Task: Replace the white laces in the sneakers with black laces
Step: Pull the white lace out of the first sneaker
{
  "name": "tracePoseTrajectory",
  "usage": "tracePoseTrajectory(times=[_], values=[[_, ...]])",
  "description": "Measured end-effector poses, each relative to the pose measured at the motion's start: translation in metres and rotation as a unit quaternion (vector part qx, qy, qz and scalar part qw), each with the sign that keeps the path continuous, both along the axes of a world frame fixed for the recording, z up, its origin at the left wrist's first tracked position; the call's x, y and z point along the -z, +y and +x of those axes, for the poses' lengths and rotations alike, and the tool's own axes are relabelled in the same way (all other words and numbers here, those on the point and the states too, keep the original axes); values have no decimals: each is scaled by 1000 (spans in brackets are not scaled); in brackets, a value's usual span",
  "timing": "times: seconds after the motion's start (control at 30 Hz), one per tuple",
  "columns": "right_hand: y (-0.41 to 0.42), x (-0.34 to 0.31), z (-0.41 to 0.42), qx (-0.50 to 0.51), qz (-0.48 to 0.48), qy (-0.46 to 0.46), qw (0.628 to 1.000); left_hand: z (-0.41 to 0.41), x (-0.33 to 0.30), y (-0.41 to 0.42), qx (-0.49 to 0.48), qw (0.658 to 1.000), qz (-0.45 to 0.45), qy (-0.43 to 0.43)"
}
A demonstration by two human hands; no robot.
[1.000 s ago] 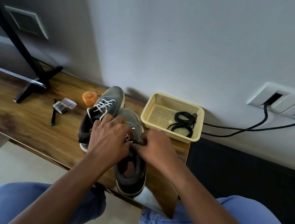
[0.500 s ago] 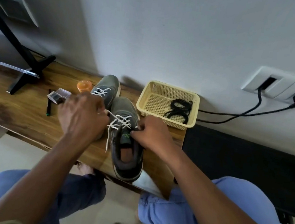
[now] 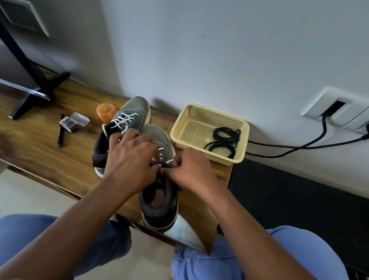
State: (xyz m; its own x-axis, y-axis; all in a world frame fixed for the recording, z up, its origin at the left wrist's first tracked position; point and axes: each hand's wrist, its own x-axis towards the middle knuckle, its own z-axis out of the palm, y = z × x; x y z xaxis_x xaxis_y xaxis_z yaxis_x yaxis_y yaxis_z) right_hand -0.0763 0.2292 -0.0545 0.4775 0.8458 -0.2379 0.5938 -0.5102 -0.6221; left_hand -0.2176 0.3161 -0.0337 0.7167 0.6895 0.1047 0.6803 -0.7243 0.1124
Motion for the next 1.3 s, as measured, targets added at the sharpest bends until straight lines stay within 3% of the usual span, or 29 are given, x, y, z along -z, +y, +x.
tracePoseTrajectory(times=[0.17,0.43,1.13,1.3], values=[[1,1,-1,15,-12,1,1000,0,1,-3,2,1000,-26,10],[-2,7,2,14,9,-24,1000,-21,-25,11,114,975,-186,40],[0,-6,3,-16,-21,0,1000,0,8,-3,8,1000,-8,-11],[0,-6,2,-11,-26,4,1000,-2,7,1,28,998,-46,-27]])
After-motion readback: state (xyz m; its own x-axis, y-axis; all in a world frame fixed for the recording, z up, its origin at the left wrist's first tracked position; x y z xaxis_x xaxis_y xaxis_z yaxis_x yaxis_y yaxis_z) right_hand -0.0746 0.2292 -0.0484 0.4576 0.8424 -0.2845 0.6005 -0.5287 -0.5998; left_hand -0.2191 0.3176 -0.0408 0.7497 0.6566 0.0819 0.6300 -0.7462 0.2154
